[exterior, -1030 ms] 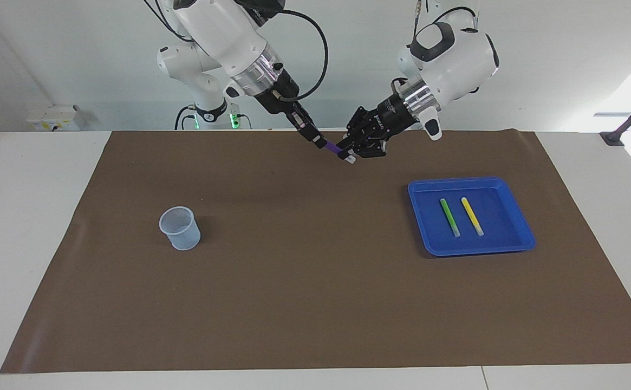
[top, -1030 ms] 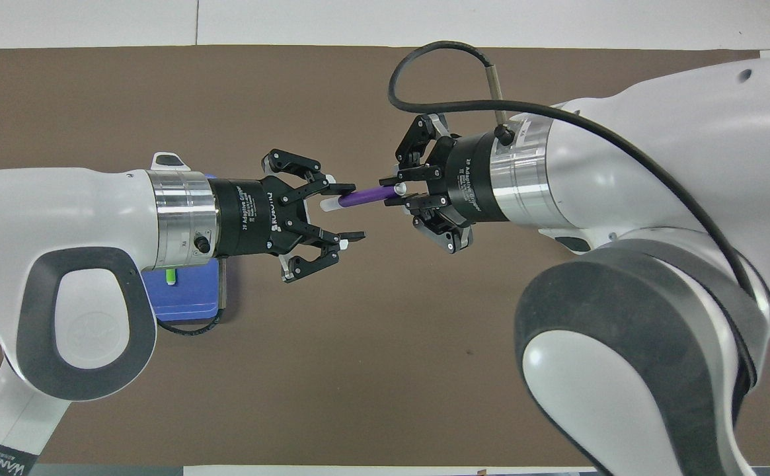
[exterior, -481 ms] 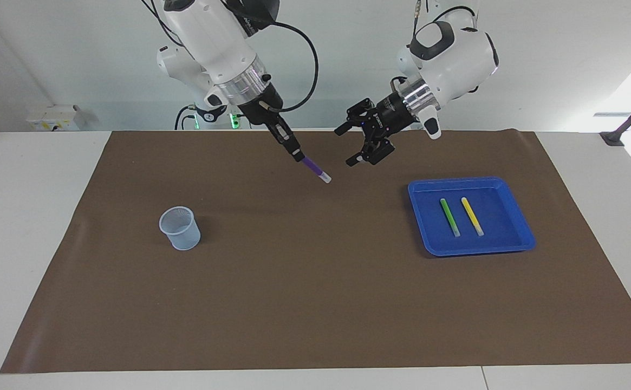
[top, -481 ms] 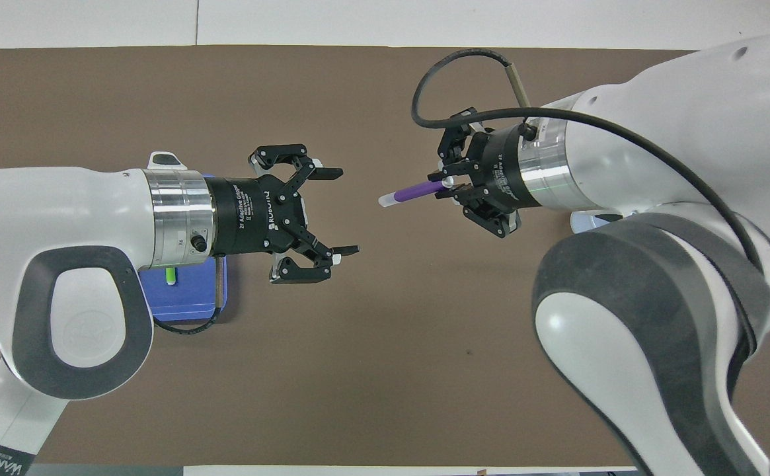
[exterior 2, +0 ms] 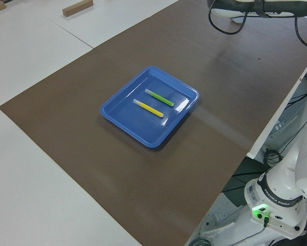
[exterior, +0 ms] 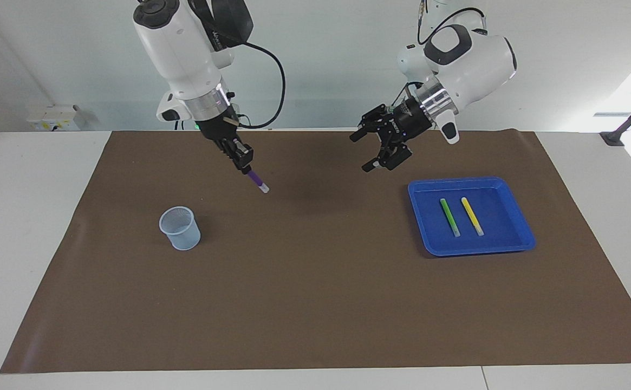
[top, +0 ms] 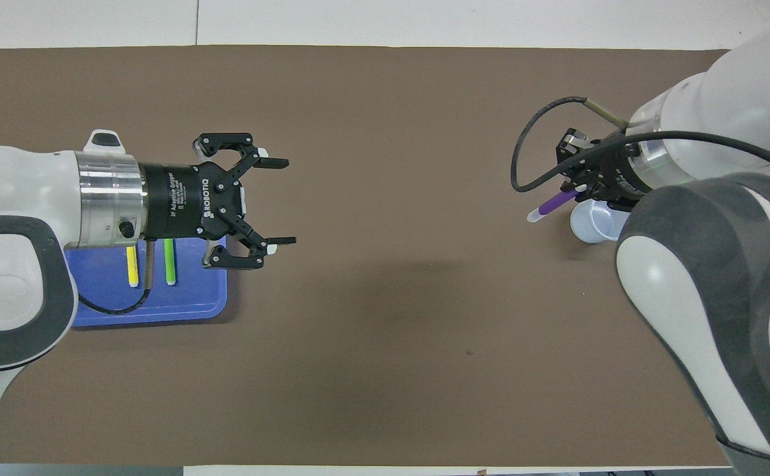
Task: Transfer and insert pens with both arms
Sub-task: 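Carry the purple pen to the white cup with the right gripper, then release the pen into the cup while the left gripper grasps yellow pen, then lift the yellow pen with the left gripper while the right gripper approaches, then grasp the yellow pen with the right gripper while the left gripper opens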
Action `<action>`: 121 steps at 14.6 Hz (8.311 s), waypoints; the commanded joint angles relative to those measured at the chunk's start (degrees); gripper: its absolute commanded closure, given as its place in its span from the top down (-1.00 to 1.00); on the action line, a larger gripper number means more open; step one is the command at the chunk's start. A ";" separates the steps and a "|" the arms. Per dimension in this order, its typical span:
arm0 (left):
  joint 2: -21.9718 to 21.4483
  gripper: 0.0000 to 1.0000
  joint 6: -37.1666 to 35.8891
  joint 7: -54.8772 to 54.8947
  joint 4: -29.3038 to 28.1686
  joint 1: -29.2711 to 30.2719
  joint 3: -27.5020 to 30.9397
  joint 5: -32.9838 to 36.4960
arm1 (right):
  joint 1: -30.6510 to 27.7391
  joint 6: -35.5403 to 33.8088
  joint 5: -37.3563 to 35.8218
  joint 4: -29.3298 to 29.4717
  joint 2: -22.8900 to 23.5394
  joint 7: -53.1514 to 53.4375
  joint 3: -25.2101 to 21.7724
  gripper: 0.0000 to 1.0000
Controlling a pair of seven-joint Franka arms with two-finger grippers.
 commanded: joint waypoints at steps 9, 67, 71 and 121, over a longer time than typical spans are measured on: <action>1.54 1.00 -15.14 53.69 -2.62 16.68 0.21 32.21 | -11.79 17.05 -3.81 -20.69 -7.59 -27.50 0.61 -1.00; 16.14 -1.00 -23.84 41.41 17.85 11.94 -1.89 33.59 | -12.94 -7.54 -3.46 -2.52 -6.54 -38.23 0.70 1.00; 12.90 -1.00 -23.05 19.35 17.77 11.85 -6.02 23.49 | -12.41 -8.07 -3.46 -2.69 -6.71 -37.97 0.79 1.00; 0.76 -1.00 15.80 -11.03 -2.62 -1.59 -14.56 -12.14 | -5.56 12.76 18.17 -2.07 -2.32 4.22 18.28 -1.00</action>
